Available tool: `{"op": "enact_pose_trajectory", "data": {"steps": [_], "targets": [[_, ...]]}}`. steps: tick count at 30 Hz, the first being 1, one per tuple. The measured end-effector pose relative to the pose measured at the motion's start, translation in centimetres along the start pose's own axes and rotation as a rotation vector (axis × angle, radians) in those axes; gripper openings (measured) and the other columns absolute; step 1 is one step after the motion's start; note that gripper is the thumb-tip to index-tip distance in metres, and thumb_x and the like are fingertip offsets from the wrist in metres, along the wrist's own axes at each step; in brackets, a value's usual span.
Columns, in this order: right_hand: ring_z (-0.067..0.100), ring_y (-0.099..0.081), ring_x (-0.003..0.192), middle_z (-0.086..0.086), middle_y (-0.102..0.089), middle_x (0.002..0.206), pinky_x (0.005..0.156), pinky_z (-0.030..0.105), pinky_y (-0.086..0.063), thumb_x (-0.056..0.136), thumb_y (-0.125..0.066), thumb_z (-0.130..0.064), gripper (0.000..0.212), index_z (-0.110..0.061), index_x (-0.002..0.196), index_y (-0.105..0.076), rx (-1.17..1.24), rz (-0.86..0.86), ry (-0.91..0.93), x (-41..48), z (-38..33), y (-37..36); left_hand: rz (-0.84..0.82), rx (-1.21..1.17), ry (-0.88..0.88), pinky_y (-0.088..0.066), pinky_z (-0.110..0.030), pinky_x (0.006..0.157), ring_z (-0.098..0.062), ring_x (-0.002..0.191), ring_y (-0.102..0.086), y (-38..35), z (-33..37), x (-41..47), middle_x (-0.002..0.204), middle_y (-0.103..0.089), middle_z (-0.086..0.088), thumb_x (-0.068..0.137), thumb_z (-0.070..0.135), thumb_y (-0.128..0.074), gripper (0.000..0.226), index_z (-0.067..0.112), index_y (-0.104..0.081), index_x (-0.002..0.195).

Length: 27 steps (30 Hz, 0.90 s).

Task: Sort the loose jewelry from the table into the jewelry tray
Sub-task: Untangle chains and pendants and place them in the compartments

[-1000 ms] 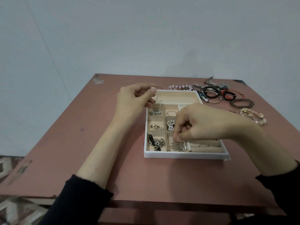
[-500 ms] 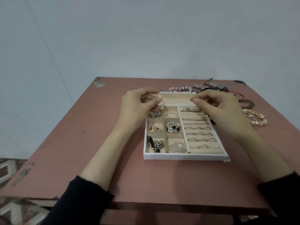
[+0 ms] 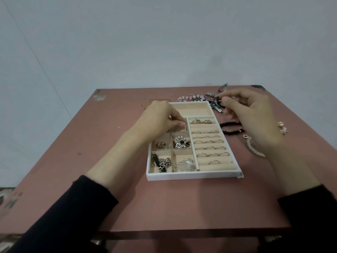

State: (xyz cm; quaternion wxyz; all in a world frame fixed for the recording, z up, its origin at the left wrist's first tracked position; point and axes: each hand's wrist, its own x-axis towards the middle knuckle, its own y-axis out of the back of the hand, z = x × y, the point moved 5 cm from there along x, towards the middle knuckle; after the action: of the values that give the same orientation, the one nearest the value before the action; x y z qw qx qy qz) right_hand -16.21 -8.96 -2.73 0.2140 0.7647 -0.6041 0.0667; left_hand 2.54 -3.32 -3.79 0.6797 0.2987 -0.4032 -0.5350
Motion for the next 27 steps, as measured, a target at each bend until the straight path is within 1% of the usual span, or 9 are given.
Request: {"op": "enact_pose_trajectory", "data": {"steps": [2, 5, 8, 11, 14, 17, 21, 25, 27], "targets": [[0.003, -0.053, 0.056, 0.0, -0.059, 0.065, 0.057, 0.016, -0.048, 0.089, -0.058, -0.012, 0.017, -0.026, 0.086, -0.067, -0.001, 0.015, 0.008, 0.1, 0.1, 0.3, -0.02, 0.05, 0.016, -0.035, -0.004, 0.054, 0.005, 0.056, -0.055, -0.3, 0.0, 0.0, 0.069, -0.064, 0.008, 0.078, 0.025, -0.073, 0.015, 0.022, -0.075, 0.092], [0.006, -0.055, 0.06, 0.001, -0.06, 0.065, 0.062, 0.021, -0.048, 0.089, -0.059, -0.014, 0.016, -0.027, 0.086, -0.067, -0.056, 0.033, 0.025, 0.3, 0.4, 1.3, -0.028, 0.153, 0.042, -0.039, -0.017, 0.065, -0.004, 0.067, -0.057, -0.3, 0.3, 0.0, 0.084, -0.072, 0.005, 0.078, 0.028, -0.072, 0.017, 0.025, -0.075, 0.095], [0.008, -0.055, 0.058, 0.005, -0.061, 0.069, 0.055, 0.014, -0.043, 0.088, -0.06, -0.013, 0.014, -0.025, 0.089, -0.068, -0.091, 0.018, -0.003, 0.4, 1.0, 3.1, -0.034, 0.229, 0.066, -0.041, -0.023, 0.067, -0.009, 0.069, -0.055, 0.3, 0.6, 0.1, 0.089, -0.073, 0.005, 0.079, 0.027, -0.071, 0.017, 0.028, -0.074, 0.095], [-0.001, -0.052, 0.05, 0.004, -0.06, 0.069, 0.048, 0.006, -0.039, 0.088, -0.06, -0.013, 0.012, -0.019, 0.09, -0.07, -0.155, 0.028, -0.04, 0.5, 1.9, 5.5, 0.004, 0.208, 0.015, -0.046, -0.027, 0.072, -0.014, 0.076, -0.061, 0.7, 2.2, 0.3, 0.086, -0.07, 0.006, 0.083, 0.025, -0.066, 0.02, 0.022, -0.071, 0.102], [0.006, -0.053, 0.06, 0.007, -0.065, 0.078, 0.054, 0.011, -0.043, 0.085, -0.064, -0.014, 0.012, -0.024, 0.083, -0.071, -0.254, 0.02, -0.066, 0.5, 2.9, 7.9, -0.014, 0.102, -0.067, -0.048, -0.025, 0.077, -0.011, 0.079, -0.061, 0.1, 5.0, 0.7, 0.079, -0.063, 0.009, 0.083, 0.025, -0.066, 0.02, 0.021, -0.07, 0.102], [0.01, -0.055, 0.068, 0.008, -0.069, 0.079, 0.064, 0.02, -0.041, 0.084, -0.066, -0.016, 0.019, -0.032, 0.074, -0.069, -0.359, -0.019, -0.047, 0.1, 3.2, 9.4, -0.058, 0.021, -0.168, -0.041, -0.009, 0.066, -0.007, 0.078, -0.061, -1.5, 8.0, 1.3, 0.08, -0.066, 0.009, 0.082, 0.025, -0.068, 0.016, 0.022, -0.072, 0.097], [0.012, -0.051, 0.066, 0.006, -0.063, 0.069, 0.064, 0.028, -0.039, 0.085, -0.064, -0.013, 0.022, -0.032, 0.074, -0.069, -0.322, 0.026, -0.023, -0.3, 4.1, 10.2, -0.198, 0.011, -0.285, -0.038, -0.006, 0.06, -0.001, 0.07, -0.055, -4.7, 11.4, 1.9, 0.082, -0.069, 0.008, 0.081, 0.024, -0.069, 0.016, 0.02, -0.073, 0.096], [0.018, -0.052, 0.067, 0.003, -0.058, 0.066, 0.066, 0.032, -0.043, 0.084, -0.064, -0.014, 0.017, -0.028, 0.077, -0.071, -0.234, 0.075, -0.077, 0.0, 5.9, 10.6, -0.212, 0.098, -0.321, -0.041, -0.023, 0.061, -0.005, 0.064, -0.05, -7.3, 13.2, 2.3, 0.061, -0.051, 0.017, 0.077, 0.038, -0.071, 0.021, 0.019, -0.072, 0.086], [0.018, -0.052, 0.067, 0.004, -0.058, 0.067, 0.068, 0.034, -0.045, 0.083, -0.063, -0.013, 0.018, -0.029, 0.075, -0.07, -0.216, 0.093, -0.084, 0.3, 6.3, 10.7, -0.216, 0.121, -0.319, -0.039, -0.024, 0.061, -0.007, 0.063, -0.048, -8.3, 13.5, 2.5, 0.061, -0.05, 0.014, 0.075, 0.039, -0.073, 0.021, 0.021, -0.07, 0.084]]}}
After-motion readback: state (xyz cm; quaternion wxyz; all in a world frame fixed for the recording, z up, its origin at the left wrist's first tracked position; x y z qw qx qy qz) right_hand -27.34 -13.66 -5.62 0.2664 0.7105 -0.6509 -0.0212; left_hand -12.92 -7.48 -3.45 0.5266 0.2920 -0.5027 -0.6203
